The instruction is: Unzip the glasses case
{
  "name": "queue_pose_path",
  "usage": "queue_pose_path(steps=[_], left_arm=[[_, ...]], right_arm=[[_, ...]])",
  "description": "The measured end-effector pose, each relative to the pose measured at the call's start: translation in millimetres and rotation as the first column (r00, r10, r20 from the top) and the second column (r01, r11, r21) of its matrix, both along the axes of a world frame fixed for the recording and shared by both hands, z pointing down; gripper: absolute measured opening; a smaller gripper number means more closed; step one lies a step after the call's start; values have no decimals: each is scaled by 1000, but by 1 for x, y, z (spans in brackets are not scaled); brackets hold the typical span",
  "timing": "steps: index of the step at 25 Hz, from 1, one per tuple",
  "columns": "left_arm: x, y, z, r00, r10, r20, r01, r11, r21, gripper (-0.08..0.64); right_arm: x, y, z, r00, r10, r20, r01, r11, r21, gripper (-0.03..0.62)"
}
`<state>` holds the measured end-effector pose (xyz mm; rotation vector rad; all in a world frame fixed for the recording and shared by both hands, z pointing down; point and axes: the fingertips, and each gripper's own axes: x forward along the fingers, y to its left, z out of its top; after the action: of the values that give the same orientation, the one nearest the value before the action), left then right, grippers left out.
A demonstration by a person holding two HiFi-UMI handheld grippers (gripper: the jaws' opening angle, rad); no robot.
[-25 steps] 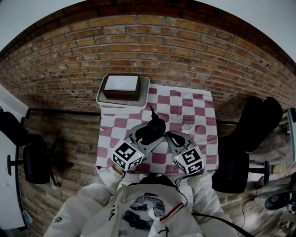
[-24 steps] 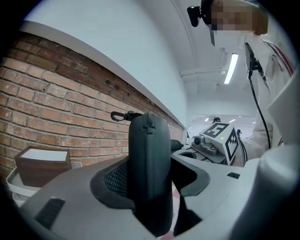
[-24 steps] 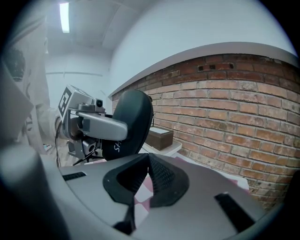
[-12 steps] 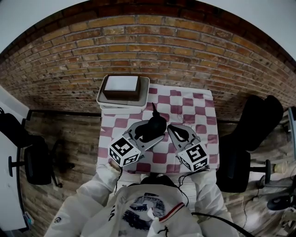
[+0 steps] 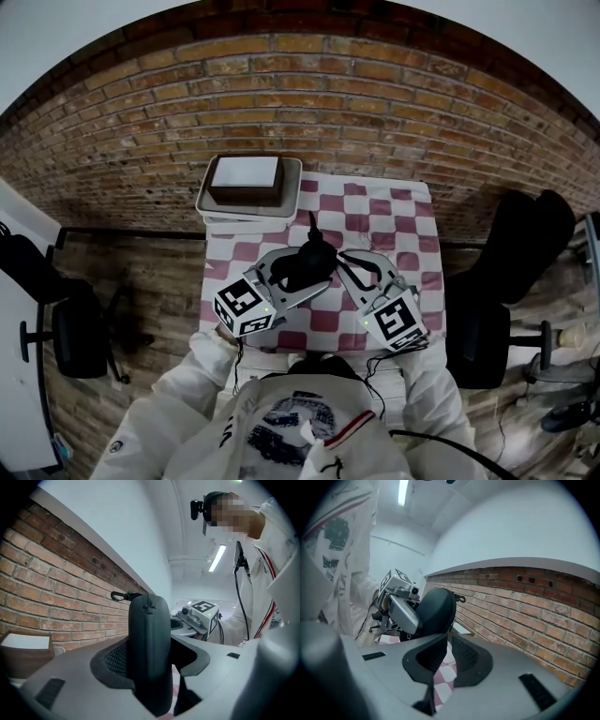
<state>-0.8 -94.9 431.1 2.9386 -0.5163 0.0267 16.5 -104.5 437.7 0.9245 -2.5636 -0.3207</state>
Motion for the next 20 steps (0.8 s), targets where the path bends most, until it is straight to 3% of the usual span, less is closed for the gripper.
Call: queue_pose_path(steps=[2,7,10,20], left_arm=[[0,1,-1,1000,10,1,-10,1000,0,249],[-1,2,-2,999,36,4,-36,999,0,249],[-1,3,-2,999,53,0,-53,999,-2,249],[2,5,1,995,99,-3,-99,995,-26,249]], right_arm=[[0,0,-1,1000,0,15,0,1000,3,18],[3,-2,-5,1000,3,-17,-2,1000,21,95],[4,-3,-5,999,12,-44,-10,999,42,95],[7,-8,-4,1000,22,-17,-21,998,54,95]])
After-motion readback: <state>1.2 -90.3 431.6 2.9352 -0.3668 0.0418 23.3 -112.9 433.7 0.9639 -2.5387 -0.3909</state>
